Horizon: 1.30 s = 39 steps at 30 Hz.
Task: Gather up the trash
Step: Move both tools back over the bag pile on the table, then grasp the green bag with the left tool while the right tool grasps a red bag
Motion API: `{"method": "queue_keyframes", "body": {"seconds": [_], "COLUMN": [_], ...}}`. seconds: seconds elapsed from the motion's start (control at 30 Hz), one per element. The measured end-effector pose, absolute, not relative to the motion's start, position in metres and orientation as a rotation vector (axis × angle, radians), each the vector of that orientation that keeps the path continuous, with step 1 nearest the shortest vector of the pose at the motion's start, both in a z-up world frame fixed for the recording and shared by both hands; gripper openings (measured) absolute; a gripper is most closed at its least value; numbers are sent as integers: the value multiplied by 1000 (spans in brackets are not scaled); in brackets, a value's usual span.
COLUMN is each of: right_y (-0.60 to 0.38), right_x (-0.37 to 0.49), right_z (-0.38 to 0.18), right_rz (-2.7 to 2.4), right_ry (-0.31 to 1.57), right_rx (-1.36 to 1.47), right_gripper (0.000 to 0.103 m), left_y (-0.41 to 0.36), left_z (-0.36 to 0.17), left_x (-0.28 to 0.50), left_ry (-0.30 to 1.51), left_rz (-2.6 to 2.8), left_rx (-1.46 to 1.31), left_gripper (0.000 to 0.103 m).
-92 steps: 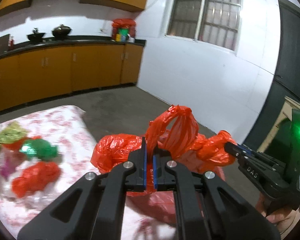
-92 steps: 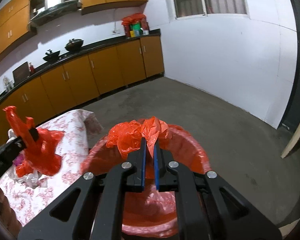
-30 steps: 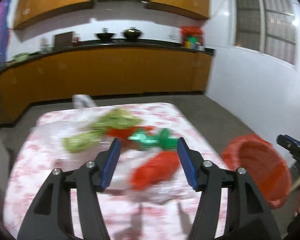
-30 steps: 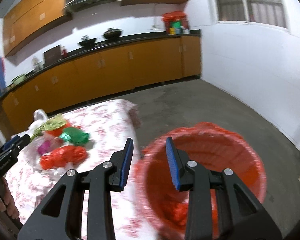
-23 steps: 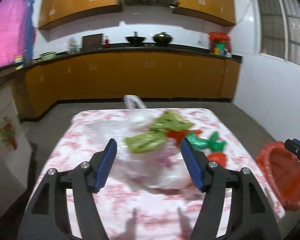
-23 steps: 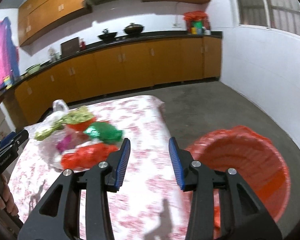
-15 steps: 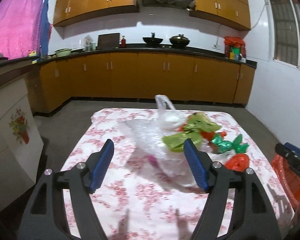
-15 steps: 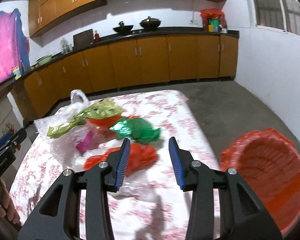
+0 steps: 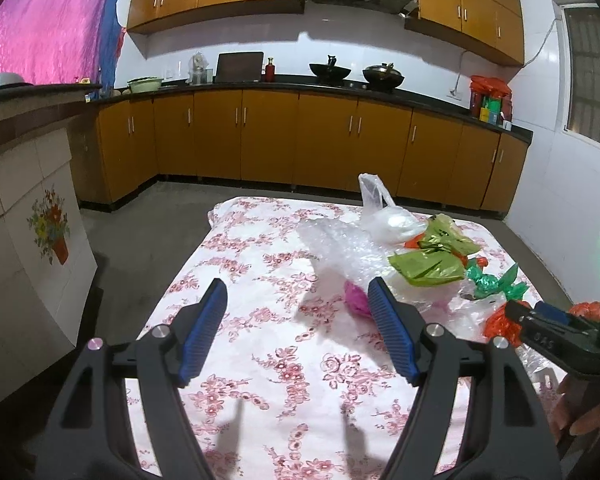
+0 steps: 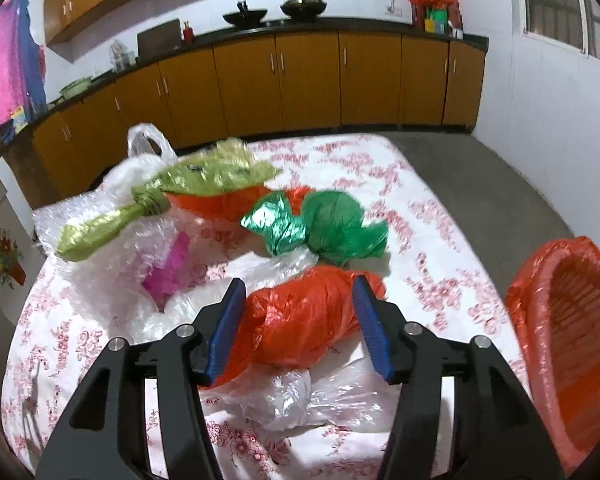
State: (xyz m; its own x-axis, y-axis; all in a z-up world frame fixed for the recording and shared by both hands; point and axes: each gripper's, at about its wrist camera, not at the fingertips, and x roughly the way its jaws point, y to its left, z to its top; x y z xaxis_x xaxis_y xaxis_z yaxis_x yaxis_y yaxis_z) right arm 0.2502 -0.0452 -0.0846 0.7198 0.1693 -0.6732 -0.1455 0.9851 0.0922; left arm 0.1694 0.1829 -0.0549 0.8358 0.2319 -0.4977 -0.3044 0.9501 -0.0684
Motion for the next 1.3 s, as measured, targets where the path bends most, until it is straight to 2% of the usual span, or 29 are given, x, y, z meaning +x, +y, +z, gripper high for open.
{"method": "queue_keyframes", "body": {"seconds": [0.27,0.37,0.53,0.63,1.3], "right_y": [-47,-51,-57,-61,-98], "right_x": [249,247,240,239,220], "right_z": [-94,-97,-99,-99,-59], "right_rz": [176,186,215,223,242], "right_ry": [773,781,779,776,672], "right_rx": [37,54,71,85,164], "right_gripper": [54,47,28,22,19], "left_y": [188,188,184,180,112], "left_z": [-62,-63,-60,-57,-36], "left_x": [174,173,174,176,237], "left_ry": [523,522,518,517,546], "left_rz": [272,265,251,237,71], "left_rx": [-175,-177,-180,-180,-113], "left_gripper": [72,72,72,72,71]}}
